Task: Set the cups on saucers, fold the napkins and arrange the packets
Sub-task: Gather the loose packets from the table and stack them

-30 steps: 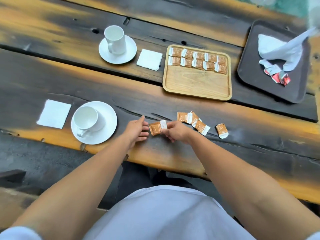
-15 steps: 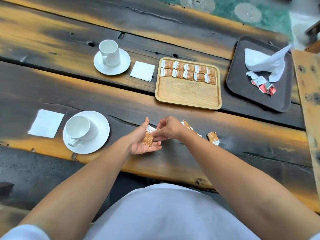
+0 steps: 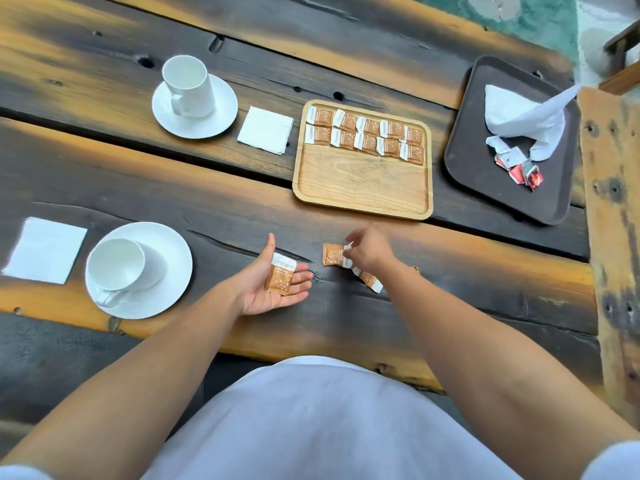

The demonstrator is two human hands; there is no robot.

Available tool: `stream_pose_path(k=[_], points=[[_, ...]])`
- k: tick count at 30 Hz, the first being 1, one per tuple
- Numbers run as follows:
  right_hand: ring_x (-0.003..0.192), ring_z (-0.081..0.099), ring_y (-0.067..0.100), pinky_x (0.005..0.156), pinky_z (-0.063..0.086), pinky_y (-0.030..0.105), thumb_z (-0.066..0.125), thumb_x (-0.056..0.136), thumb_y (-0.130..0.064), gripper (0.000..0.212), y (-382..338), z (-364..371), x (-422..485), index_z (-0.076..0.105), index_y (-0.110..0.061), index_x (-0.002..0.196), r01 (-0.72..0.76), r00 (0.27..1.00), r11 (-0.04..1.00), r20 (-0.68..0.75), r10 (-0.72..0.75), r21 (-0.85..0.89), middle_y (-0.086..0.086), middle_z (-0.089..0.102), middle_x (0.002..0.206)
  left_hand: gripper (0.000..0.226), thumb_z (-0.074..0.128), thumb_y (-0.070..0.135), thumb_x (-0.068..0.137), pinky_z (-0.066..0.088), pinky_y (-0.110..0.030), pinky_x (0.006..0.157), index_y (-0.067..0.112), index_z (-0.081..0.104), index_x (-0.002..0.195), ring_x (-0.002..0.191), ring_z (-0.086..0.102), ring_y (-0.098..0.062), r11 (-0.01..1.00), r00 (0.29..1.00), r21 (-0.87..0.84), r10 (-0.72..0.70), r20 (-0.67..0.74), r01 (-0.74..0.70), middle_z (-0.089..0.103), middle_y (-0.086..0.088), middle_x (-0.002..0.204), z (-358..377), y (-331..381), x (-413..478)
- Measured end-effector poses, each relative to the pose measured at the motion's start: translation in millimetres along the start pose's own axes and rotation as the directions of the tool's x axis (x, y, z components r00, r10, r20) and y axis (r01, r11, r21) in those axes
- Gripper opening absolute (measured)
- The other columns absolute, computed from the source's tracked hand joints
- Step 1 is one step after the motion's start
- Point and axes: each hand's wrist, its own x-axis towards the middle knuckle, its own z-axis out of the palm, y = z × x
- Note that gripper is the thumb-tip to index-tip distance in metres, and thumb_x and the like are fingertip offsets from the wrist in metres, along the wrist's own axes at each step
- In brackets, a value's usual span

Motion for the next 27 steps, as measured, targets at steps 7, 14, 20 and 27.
stream_pose_path(k=[7, 14, 20, 27], points=[[0.123, 0.046, 0.033, 0.100, 0.044, 0.042, 0.067, 0.087, -0.023, 0.039, 8.5, 21.6, 7.0, 0.060, -0.016, 0.125, 0.054, 0.997, 0.974, -0.040, -0.065, -0.222, 0.012, 0.049, 0.127, 0.096, 0.042, 0.083, 0.076, 0.058, -0.043, 0.083, 0.002, 0.063, 0.123, 0.091, 0.072, -0.029, 1.000, 1.000, 0.016, -0.020, -0.013, 0.020, 0.069, -0.017, 0.117, 4.2, 12.4, 13.8], [0.112, 0.052, 0.035, 0.093, 0.044, 0.036, 0.057, 0.086, -0.011, 0.017, 8.6, 18.0, 10.6, 0.066, -0.013, 0.100, 0.099, 0.995, 0.988, -0.014, -0.102, -0.121, 0.016, 0.057, 0.112, 0.091, 0.046, 0.079, 0.077, 0.060, -0.041, 0.077, 0.002, 0.062, 0.122, 0.089, 0.072, -0.027, 1.000, 0.999, 0.024, -0.003, -0.035, 0.004, 0.071, -0.016, 0.114, 6.6, 17.7, 15.4], [0.076, 0.057, 0.025, 0.067, 0.043, 0.028, 0.054, 0.086, -0.008, 0.015, -6.6, -2.9, 3.2, 0.063, -0.020, 0.086, 0.213, 0.977, 0.974, 0.003, -0.214, 0.071, 0.007, 0.065, 0.081, 0.088, 0.046, 0.080, 0.078, 0.059, -0.039, 0.075, 0.004, 0.065, 0.119, 0.085, 0.072, -0.025, 0.997, 0.995, 0.067, 0.047, -0.083, -0.041, 0.073, -0.012, 0.111, 8.3, 18.4, 15.4], [0.052, 0.055, 0.014, 0.045, 0.048, 0.021, 0.064, 0.089, 0.004, 0.012, -28.9, -23.4, -22.3, 0.068, -0.006, 0.094, 0.142, 0.952, 0.878, 0.179, -0.247, 0.457, 0.004, 0.062, 0.075, 0.079, 0.046, 0.077, 0.081, 0.057, -0.037, 0.075, 0.008, 0.067, 0.113, 0.079, 0.070, -0.021, 0.986, 0.973, 0.123, 0.138, -0.184, -0.117, 0.075, -0.006, 0.089, 6.6, 5.7, 9.3]])
